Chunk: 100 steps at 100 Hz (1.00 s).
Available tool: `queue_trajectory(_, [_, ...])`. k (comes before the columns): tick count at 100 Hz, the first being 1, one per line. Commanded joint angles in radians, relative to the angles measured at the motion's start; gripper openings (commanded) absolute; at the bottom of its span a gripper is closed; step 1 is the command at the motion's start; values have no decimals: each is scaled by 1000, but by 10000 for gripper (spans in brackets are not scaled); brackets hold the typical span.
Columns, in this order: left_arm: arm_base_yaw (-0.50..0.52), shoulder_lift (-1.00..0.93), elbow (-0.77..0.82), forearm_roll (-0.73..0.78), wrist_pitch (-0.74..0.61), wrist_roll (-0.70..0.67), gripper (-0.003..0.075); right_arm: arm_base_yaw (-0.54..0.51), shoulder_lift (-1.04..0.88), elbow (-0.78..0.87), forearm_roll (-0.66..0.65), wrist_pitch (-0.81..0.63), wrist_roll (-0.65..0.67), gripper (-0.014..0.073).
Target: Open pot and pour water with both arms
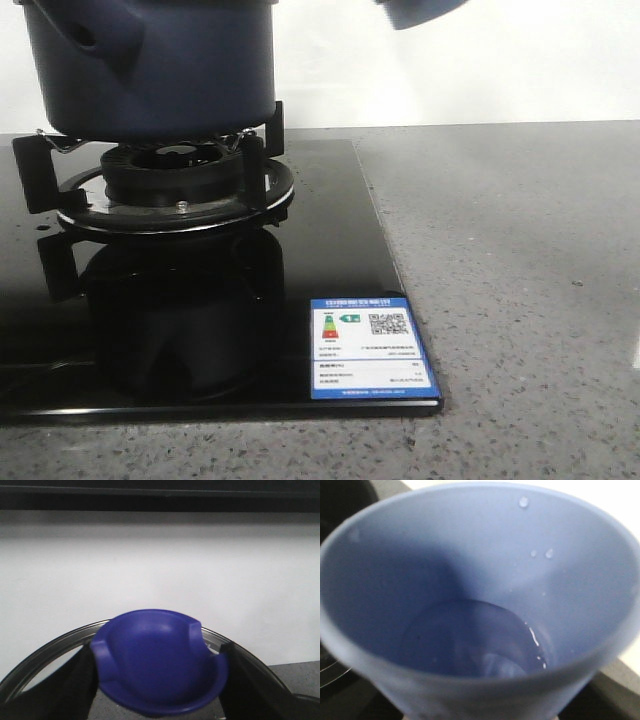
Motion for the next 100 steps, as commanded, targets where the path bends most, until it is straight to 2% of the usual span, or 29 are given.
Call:
queue_trajectory(1, [2, -33, -40, -1, -102, 0, 359, 29, -9, -83, -91, -41, -6, 350])
queue_trajectory(42, [2, -33, -40, -1, -102, 0, 358, 154, 119, -256, -487, 124, -6, 350])
queue_trajectory(74, [2, -33, -40, -1, -102, 0, 358, 170, 145, -262, -669, 109, -6, 350])
queue_trajectory(100, [2, -33, -40, -1, -102, 0, 358, 170, 149, -262, -832, -10, -18, 350])
